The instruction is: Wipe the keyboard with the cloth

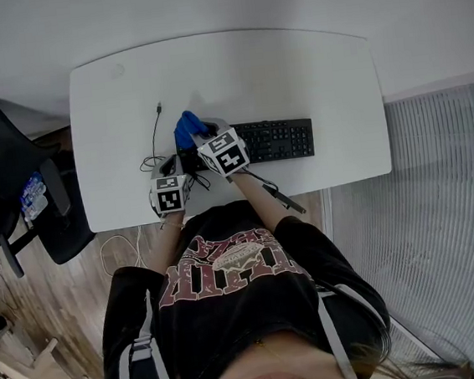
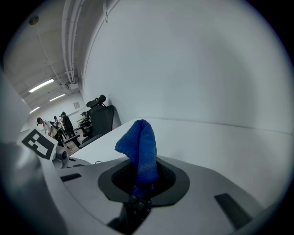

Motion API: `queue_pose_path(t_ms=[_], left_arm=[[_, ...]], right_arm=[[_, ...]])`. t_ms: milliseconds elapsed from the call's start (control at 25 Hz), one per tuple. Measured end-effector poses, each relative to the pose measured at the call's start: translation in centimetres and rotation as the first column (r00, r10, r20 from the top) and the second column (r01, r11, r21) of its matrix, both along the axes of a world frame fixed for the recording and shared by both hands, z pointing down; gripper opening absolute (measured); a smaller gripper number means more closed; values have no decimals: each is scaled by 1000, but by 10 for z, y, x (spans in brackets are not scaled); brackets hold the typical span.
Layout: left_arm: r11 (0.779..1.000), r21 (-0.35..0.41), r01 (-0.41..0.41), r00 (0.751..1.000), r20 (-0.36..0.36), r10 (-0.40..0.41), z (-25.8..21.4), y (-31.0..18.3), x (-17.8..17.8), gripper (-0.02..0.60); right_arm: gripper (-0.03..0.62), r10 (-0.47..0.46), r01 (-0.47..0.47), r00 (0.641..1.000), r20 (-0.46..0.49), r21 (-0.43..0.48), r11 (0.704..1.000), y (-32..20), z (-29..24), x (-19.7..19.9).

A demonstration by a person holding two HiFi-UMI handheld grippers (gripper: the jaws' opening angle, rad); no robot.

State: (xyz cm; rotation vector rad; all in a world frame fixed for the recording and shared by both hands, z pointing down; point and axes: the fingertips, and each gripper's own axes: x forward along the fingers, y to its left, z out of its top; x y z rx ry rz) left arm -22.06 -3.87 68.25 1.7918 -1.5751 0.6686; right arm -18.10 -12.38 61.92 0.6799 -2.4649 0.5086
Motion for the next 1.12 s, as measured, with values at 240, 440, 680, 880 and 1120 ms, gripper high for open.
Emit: queue_pose_path(t_ms=[240,440,680,880,1120], left_arm=[[1000,1,12,1000,17,-12,2,1,-2,34],[1000,1,11,1000,12,-11,5,0,0,34],[1000,-1,11,999,30,-10,3,-1,2,34],[1000,-5,23,999,34,-23,5,0,2,34],[1000,-6,24,998,64,-23,6,-1,4,32]], right_arm=[[64,17,-18,1000,-15,-11,1000,-1,9,17],[64,33,-34,999,-29,-16,999,-5,14,34],[64,57,-58,997,-45,-12,998,-13,16,57],[64,77,-77,995,-57,-14,997,-18,23,77],[64,106,-108,992,-71,-19,994,-23,29,104]])
